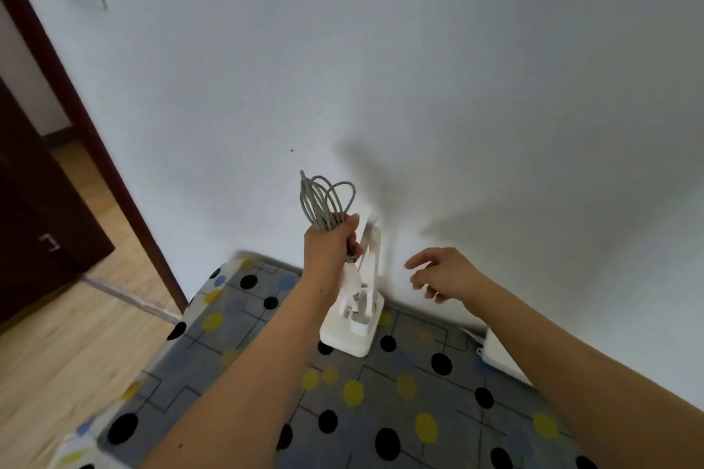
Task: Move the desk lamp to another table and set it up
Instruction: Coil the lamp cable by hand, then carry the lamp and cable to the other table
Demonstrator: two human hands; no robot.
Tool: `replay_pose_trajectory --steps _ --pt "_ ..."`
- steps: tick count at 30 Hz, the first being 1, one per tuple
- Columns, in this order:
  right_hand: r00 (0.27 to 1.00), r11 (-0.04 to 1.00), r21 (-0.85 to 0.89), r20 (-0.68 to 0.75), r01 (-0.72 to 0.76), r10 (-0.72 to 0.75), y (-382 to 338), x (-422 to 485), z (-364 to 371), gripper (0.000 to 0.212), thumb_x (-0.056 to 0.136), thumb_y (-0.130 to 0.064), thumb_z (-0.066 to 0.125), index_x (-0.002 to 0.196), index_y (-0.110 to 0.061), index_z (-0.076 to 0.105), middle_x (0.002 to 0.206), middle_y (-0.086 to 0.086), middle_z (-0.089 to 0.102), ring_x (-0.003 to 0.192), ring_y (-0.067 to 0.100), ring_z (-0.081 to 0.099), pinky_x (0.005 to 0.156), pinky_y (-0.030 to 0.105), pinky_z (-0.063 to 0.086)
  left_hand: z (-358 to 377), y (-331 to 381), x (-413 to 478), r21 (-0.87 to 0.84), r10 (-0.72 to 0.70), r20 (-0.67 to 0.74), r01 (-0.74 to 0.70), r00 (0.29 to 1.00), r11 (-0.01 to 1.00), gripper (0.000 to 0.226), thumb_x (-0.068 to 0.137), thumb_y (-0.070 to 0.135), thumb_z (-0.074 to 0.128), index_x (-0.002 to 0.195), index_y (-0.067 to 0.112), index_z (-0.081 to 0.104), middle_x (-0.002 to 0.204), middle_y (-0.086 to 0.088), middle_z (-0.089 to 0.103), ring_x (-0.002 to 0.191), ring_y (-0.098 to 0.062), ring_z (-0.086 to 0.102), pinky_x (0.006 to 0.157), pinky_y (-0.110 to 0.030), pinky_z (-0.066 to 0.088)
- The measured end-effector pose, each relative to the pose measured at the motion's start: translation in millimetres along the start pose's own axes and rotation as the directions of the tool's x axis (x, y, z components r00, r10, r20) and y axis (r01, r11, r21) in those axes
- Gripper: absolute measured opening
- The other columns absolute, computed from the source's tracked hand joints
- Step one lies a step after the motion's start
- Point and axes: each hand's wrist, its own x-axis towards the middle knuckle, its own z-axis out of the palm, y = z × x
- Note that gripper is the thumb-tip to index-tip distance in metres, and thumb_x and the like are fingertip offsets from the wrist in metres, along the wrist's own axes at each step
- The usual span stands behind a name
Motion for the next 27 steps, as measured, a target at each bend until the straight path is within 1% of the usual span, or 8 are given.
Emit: replay_pose_trajectory --steps 5,9,11,13,16,19,23,27 --pt "1.0 0.998 -0.058 0.022 0.014 -0.012 -9.2 17.4 31.2 0.038 0.077 -0.006 0.062 0.111 -0.023 0.061 0.089 0.01 0.074 0.063 0.018 0.065 0.051 0.022 0.051 -36.5 -10.2 16.6 0.038 -0.098 -0.077 0.101 0.992 0.994 0.027 0.089 0.019 0.064 0.066 0.013 0.052 0.046 -0.001 0.048 0.04 -0.016 0.046 0.047 -0.026 0.048" --pt "0.998 0.988 -0.148 0.058 0.034 -0.026 -11.0 29.9 52.4 0.049 0.074 -0.011 0.064 0.12 -0.025 0.053 0.078 0.006 0.07 0.058 0.015 0.06 0.051 0.021 0.049 -50.7 -24.5 28.4 0.12 -0.115 -0.116 0.128 0.987 0.984 0.024 0.09 0.014 0.061 0.068 0.01 0.055 0.05 -0.003 0.052 0.038 -0.012 0.05 0.044 -0.022 0.047" --pt "0.997 0.986 -0.158 0.063 0.054 -0.044 -10.5 36.0 59.6 0.047 0.076 -0.015 0.066 0.121 -0.022 0.053 0.081 0.005 0.068 0.069 0.019 0.063 0.058 0.028 0.055 -54.7 -31.8 35.7 0.136 -0.126 -0.12 0.142 0.985 0.981 0.023 0.09 0.012 0.061 0.068 0.009 0.056 0.05 -0.004 0.053 0.036 -0.011 0.051 0.042 -0.021 0.046" --pt "0.996 0.977 -0.195 0.052 0.083 -0.074 -10.6 40.6 64.6 0.043 0.079 -0.021 0.068 0.12 -0.019 0.055 0.091 0.006 0.071 0.082 0.024 0.067 0.072 0.036 0.059 -57.2 -38.1 42.0 0.141 -0.149 -0.114 0.164 0.982 0.976 0.022 0.089 0.012 0.061 0.068 0.01 0.056 0.048 -0.003 0.054 0.037 -0.011 0.052 0.048 -0.026 0.049" --pt "0.993 0.953 -0.281 0.041 0.116 -0.109 -10.3 47.0 69.9 0.043 0.084 -0.032 0.066 0.122 -0.017 0.054 0.108 0.005 0.068 0.097 0.026 0.066 0.086 0.043 0.056 -58.9 -46.2 49.9 0.125 -0.183 -0.111 0.197 0.977 0.972 0.022 0.088 0.011 0.062 0.067 0.01 0.056 0.044 0.001 0.054 0.038 -0.01 0.052 0.053 -0.028 0.053" --pt "0.986 0.945 -0.282 0.055 0.164 -0.154 -7.8 49.4 71.7 0.043 0.087 -0.033 0.064 0.126 -0.018 0.052 0.119 0.001 0.064 0.103 0.025 0.064 0.092 0.041 0.053 -59.1 -49.2 55.4 0.136 -0.192 -0.11 0.206 0.975 0.969 0.022 0.087 0.011 0.062 0.067 0.009 0.056 0.045 0.0 0.055 0.039 -0.011 0.053 0.057 -0.031 0.053" --pt "0.978 0.93 -0.302 0.032 0.208 -0.208 -2.7 46.9 71.4 0.041 0.089 -0.033 0.061 0.127 -0.02 0.052 0.124 0.0 0.064 0.112 0.02 0.06 0.093 0.029 0.047 -57.3 -50.2 59.8 0.15 -0.178 -0.092 0.19 0.98 0.97 0.02 0.087 0.01 0.061 0.067 0.01 0.057 0.05 -0.003 0.055 0.046 -0.017 0.054 0.054 -0.028 0.052" --pt "0.976 0.938 -0.277 -0.013 0.207 -0.219 -0.8 39.6 68.8 0.04 0.089 -0.035 0.061 0.125 -0.02 0.052 0.122 0.0 0.064 0.11 0.02 0.06 0.093 0.03 0.048 -49.8 -50.9 62.1 0.156 -0.17 -0.06 0.177 0.984 0.972 0.022 0.087 0.008 0.06 0.065 0.01 0.058 0.047 -0.001 0.054 0.042 -0.013 0.053 0.063 -0.035 0.052"
